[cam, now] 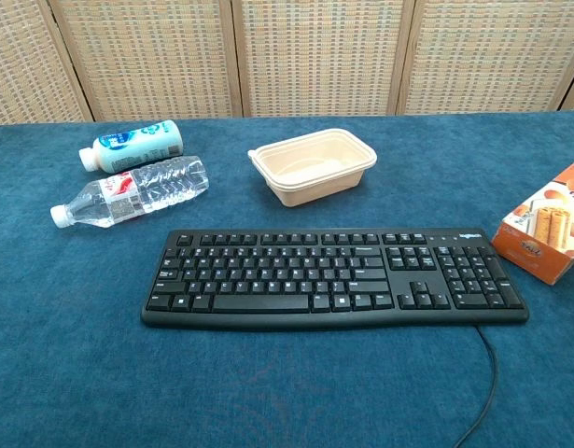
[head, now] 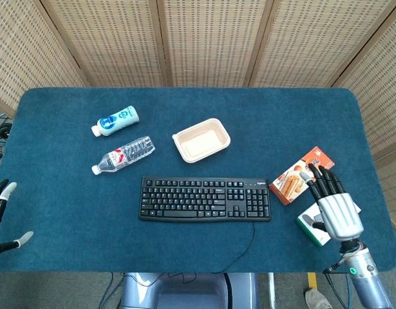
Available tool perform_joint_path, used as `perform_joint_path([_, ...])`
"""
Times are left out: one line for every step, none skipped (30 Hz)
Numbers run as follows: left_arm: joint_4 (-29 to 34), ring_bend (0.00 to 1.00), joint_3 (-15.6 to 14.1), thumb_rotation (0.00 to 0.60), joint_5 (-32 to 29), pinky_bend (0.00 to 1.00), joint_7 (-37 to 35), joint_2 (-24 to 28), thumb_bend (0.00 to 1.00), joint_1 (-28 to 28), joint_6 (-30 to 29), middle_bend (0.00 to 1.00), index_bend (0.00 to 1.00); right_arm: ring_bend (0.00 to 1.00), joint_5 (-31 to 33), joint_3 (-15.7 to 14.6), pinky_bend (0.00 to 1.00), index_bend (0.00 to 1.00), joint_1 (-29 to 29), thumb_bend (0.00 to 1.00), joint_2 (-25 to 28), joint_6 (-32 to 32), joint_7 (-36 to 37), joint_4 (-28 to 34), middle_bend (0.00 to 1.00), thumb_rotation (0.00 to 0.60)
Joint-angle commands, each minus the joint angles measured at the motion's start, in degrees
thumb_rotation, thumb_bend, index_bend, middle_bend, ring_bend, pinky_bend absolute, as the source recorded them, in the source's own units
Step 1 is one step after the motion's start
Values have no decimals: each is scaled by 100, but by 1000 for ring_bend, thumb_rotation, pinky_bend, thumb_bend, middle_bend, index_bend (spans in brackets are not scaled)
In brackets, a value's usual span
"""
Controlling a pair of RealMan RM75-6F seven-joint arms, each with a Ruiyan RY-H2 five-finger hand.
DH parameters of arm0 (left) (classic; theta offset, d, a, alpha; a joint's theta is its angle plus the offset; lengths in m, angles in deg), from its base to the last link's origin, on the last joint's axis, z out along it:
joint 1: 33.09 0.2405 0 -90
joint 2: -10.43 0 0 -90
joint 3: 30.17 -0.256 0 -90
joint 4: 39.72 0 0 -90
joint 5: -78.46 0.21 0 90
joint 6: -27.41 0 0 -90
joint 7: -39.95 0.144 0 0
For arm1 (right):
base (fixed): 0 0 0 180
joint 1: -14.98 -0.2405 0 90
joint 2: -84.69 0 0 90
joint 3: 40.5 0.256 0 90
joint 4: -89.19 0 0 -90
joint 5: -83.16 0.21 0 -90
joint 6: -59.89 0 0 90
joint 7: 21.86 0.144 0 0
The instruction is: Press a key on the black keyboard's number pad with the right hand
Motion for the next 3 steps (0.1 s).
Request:
perform_joint_path([-19,0,2,600,12,0,18,-20,0,3,-19,0,0,0,35,-63,0,62,382,0,14,179,299,-332,0,600])
perform_joint_path([-29,0,2,600,20,0,25,-32,0,6,-30,0,0,0,30,-48,0,62,447,0,-2,213,339,-379,0,600])
perform_joint_path([-36,0,0,600,32,0,32,-45,0,10,-42,0,0,0,15,-19,0,62,511,0,-24,241,407,-425,0,600])
